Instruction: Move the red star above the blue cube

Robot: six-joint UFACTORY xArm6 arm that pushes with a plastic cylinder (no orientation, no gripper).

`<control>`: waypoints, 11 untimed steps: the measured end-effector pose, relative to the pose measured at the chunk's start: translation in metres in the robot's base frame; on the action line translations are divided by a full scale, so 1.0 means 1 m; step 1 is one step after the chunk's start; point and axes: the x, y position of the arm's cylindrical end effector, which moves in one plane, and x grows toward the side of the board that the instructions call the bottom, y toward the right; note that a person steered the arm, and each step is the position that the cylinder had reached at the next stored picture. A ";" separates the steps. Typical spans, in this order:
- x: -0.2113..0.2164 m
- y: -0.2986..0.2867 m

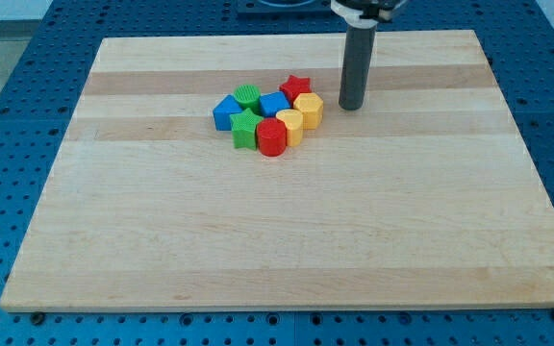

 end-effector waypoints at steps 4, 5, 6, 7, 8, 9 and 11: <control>-0.025 -0.053; -0.025 -0.053; -0.026 -0.055; -0.038 -0.057; -0.038 -0.074; -0.038 -0.079; -0.038 -0.079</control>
